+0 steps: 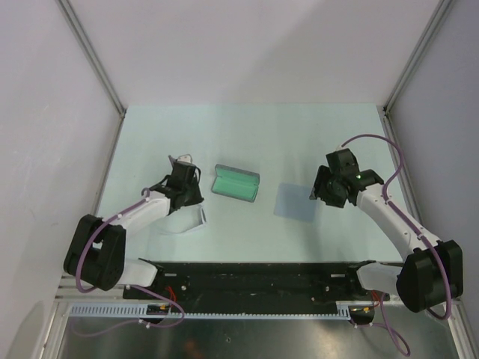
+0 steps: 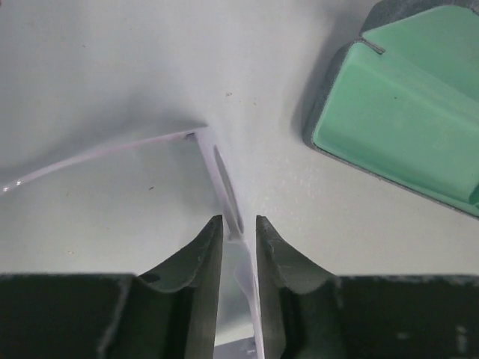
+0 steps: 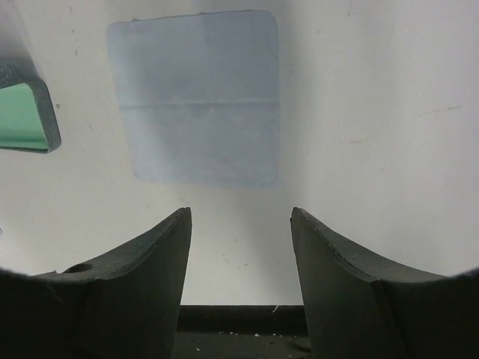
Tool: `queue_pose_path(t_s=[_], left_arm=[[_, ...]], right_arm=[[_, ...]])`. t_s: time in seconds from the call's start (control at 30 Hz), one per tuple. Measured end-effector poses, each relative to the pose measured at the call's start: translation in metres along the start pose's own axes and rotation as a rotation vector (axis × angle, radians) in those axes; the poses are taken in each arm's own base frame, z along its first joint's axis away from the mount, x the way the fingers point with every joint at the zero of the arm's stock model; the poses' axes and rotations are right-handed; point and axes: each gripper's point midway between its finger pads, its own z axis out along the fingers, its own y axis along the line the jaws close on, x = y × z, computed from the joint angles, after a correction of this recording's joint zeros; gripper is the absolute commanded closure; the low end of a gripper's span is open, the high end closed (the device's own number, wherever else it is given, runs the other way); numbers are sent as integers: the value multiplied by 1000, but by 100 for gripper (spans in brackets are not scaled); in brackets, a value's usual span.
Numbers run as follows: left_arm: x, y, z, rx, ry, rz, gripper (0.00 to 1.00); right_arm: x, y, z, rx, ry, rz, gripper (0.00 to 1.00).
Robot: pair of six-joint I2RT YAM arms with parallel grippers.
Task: Organize the sunglasses
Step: Move the sunglasses to the center of the board.
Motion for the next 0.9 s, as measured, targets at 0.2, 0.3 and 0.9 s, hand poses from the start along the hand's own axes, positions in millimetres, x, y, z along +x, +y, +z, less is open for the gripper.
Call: queue_pose_path(t_s=[0.2,0.3,0.9], left_arm=[[1,2,0,-11,1,-3,56],[3,5,-1,-24,10,-1,45],[-30,-125,-97,382,-78,148,25]], right_arm=[[0,-2,-1,0,-1,4,36],[-1,-2,-2,-7,-6,8,35],[27,-19,9,5,78,43,37]])
